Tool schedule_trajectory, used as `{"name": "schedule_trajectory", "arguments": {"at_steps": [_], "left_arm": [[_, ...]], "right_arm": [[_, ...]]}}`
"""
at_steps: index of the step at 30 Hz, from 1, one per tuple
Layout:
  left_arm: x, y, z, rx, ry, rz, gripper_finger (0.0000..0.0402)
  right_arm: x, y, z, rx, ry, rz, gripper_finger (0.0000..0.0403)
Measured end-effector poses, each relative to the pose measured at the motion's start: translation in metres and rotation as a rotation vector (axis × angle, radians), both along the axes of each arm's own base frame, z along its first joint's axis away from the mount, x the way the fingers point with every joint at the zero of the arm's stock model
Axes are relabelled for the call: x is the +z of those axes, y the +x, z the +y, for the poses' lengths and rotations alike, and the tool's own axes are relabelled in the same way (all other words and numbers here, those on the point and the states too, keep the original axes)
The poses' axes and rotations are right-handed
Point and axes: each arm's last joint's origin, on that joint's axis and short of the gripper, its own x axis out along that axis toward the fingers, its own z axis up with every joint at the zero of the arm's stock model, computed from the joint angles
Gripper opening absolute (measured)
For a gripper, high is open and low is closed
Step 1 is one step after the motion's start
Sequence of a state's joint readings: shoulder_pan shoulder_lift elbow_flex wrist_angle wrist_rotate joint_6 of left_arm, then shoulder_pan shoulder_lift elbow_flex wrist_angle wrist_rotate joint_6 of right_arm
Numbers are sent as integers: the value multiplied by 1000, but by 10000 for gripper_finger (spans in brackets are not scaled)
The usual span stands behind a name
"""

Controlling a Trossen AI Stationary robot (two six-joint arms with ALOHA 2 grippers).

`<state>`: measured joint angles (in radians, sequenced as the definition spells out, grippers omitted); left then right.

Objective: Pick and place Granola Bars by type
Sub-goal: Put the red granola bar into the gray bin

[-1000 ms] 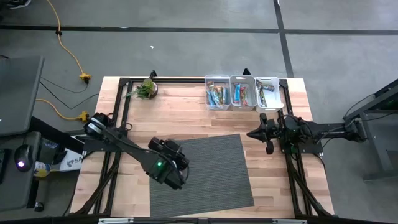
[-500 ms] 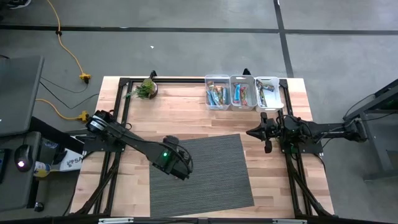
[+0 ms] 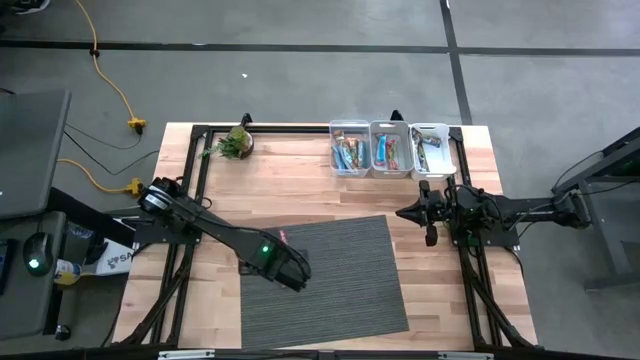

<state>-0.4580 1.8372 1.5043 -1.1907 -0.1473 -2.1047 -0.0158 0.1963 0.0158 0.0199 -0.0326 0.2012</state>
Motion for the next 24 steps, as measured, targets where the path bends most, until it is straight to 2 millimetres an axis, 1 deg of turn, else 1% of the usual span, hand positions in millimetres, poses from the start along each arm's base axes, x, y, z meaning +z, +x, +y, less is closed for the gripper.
{"name": "schedule_trajectory", "arguments": {"at_steps": [3,8,10,14,16,18,22,24], "left_arm": [[0,3,-1,27,-3,-35,252],[-12,0,-2,113,45,50,252],[-16,1,-3,141,49,57,252],[-19,4,-1,176,49,46,252],[-21,1,1,198,67,78,252],[-22,1,1,216,67,75,252],[-41,-4,5,243,68,107,252],[-49,-2,4,245,35,77,252]], "right_arm": [[0,0,0,0,0,0,0],[0,0,0,0,0,-1,0],[0,0,0,0,0,0,0],[0,0,0,0,0,-2,0],[0,0,0,0,0,-2,0],[0,0,0,1,0,-2,0],[0,0,0,1,0,-1,0],[0,0,0,0,0,0,0]]}}
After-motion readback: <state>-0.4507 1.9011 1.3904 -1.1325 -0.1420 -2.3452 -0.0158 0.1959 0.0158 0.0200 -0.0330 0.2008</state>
